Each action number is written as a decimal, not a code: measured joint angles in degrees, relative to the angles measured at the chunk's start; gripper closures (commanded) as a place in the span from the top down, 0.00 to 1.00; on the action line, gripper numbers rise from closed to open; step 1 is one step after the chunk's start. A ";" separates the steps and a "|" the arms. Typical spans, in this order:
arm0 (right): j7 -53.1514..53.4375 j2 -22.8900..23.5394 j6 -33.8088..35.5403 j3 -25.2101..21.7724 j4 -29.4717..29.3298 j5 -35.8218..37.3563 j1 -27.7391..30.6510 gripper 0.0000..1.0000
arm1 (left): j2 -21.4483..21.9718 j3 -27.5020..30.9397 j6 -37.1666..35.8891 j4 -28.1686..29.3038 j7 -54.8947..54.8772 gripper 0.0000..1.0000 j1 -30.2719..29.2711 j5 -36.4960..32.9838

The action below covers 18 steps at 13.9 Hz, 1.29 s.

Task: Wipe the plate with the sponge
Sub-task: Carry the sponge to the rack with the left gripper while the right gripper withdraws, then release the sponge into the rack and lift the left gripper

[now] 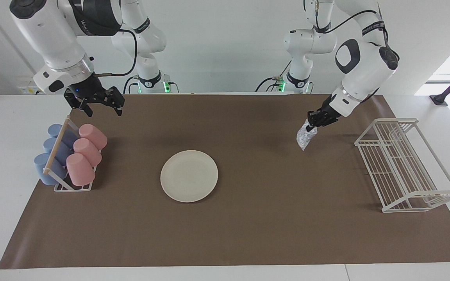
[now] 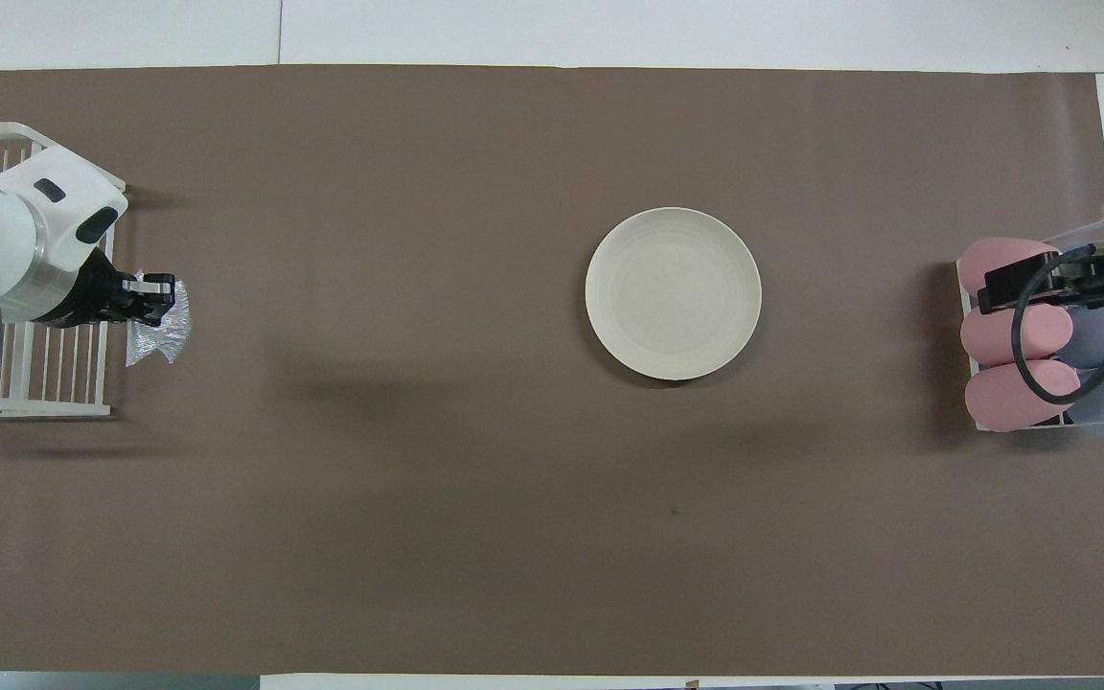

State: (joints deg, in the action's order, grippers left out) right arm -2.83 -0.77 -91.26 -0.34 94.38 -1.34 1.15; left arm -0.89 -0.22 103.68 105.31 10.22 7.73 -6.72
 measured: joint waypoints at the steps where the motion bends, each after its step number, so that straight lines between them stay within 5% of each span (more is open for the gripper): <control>1: 0.00 0.00 0.07 -2.19 0.02 0.01 -1.87 1.00 | -0.30 0.05 -0.41 -0.38 0.12 0.00 -0.39 -3.28; 9: -3.82 -0.11 0.13 -5.25 -0.61 0.01 -3.80 1.00 | -3.32 -0.48 -4.09 -6.15 0.63 0.00 -1.73 -32.49; 18: -2.20 -0.22 0.13 -6.27 -0.78 0.01 -3.78 1.00 | -12.69 -0.95 -7.19 -5.46 17.14 0.00 0.19 -49.90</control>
State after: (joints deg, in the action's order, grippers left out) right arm -5.04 -0.99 -91.13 -6.61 93.59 -1.33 -2.64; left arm -13.58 -1.17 96.49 99.84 27.36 7.92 -56.62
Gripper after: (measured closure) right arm 0.000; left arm 0.943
